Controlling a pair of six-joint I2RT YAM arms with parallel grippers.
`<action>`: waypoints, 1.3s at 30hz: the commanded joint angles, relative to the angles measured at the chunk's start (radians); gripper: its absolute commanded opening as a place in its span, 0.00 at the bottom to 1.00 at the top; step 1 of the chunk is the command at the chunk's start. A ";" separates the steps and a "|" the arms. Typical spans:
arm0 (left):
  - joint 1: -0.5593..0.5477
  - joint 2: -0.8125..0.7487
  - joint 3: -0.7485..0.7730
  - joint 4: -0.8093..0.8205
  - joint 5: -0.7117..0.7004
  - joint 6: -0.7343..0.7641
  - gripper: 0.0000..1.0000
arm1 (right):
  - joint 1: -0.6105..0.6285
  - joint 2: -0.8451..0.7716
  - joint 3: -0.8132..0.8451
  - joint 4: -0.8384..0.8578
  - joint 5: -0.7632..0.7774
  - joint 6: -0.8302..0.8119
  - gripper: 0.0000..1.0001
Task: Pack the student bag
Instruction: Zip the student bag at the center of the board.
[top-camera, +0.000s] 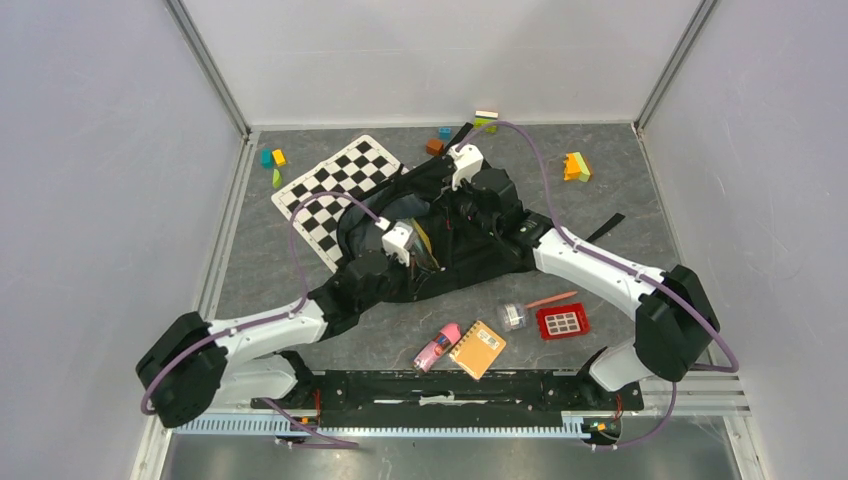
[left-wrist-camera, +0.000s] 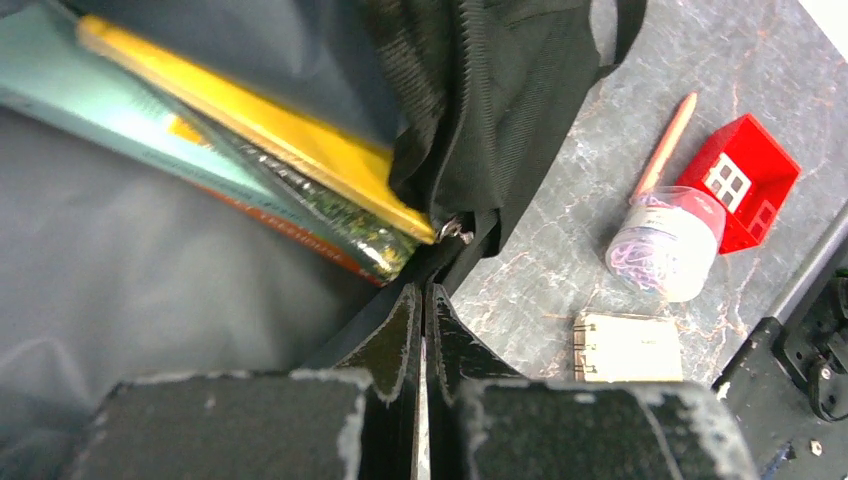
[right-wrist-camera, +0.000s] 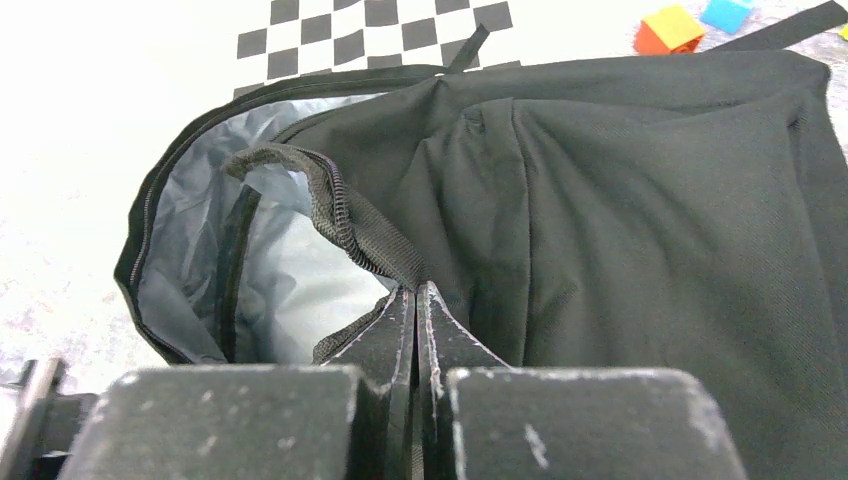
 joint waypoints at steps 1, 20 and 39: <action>0.000 -0.119 -0.036 -0.097 -0.126 -0.037 0.02 | 0.002 -0.034 -0.013 -0.029 0.080 -0.019 0.00; 0.010 -0.395 -0.104 -0.330 -0.223 -0.078 0.02 | 0.003 -0.144 -0.051 -0.071 0.068 -0.011 0.75; 0.012 -0.396 -0.141 -0.275 -0.197 -0.115 0.02 | 0.002 -0.566 -0.683 0.170 0.245 0.544 0.93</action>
